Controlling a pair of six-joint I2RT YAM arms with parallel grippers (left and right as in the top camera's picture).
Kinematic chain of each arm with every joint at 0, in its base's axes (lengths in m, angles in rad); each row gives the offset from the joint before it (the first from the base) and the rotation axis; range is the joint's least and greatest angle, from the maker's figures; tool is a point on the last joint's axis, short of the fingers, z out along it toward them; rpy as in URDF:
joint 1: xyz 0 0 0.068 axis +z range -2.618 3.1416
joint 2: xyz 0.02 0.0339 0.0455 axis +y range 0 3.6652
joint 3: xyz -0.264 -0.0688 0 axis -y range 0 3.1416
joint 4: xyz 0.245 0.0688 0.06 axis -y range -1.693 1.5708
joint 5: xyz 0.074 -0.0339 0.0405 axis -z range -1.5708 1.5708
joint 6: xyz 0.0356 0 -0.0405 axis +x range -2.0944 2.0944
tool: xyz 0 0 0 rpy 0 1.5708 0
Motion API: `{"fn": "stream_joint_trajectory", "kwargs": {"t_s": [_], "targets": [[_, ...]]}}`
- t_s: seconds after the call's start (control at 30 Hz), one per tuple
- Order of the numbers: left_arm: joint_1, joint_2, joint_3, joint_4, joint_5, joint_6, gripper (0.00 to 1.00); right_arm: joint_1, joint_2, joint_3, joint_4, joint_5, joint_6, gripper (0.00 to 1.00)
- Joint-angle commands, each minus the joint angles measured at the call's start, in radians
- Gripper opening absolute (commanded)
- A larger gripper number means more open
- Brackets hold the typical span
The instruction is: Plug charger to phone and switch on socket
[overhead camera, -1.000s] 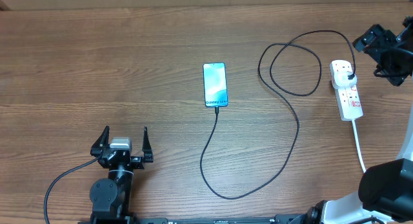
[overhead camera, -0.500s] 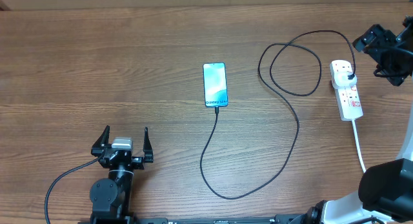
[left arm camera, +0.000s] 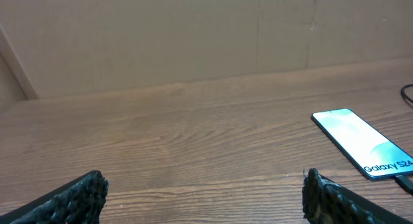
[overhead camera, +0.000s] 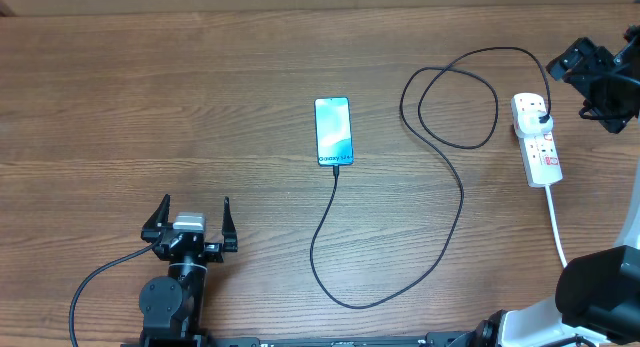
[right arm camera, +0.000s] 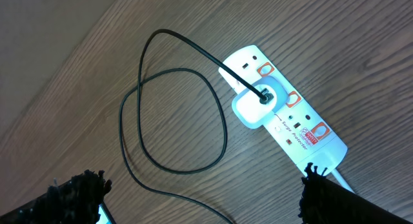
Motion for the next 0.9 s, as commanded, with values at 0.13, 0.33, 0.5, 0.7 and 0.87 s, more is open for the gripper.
{"fn": "stream_joint_trajectory", "kwargs": {"t_s": [0.13, 0.33, 0.5, 0.7, 0.87], "targets": [[0.007, -0.011, -0.003, 0.0, 0.014, 0.001, 1.0, 0.007, -0.003, 0.009, 0.006, -0.001, 0.006, 1.0], [0.007, -0.011, -0.003, 0.0, 0.014, 0.001, 1.0, 0.007, -0.003, 0.009, 0.006, -0.001, 0.006, 1.0], [0.007, -0.011, -0.003, 0.0, 0.014, 0.001, 1.0, 0.007, -0.003, 0.009, 0.006, -0.001, 0.006, 1.0], [0.007, -0.011, -0.003, 0.0, 0.014, 0.001, 1.0, 0.007, -0.003, 0.009, 0.006, 0.0, 0.006, 1.0], [0.007, -0.011, -0.003, 0.001, 0.014, 0.001, 1.0, 0.007, -0.003, 0.009, 0.02, 0.0, 0.006, 1.0]]}}
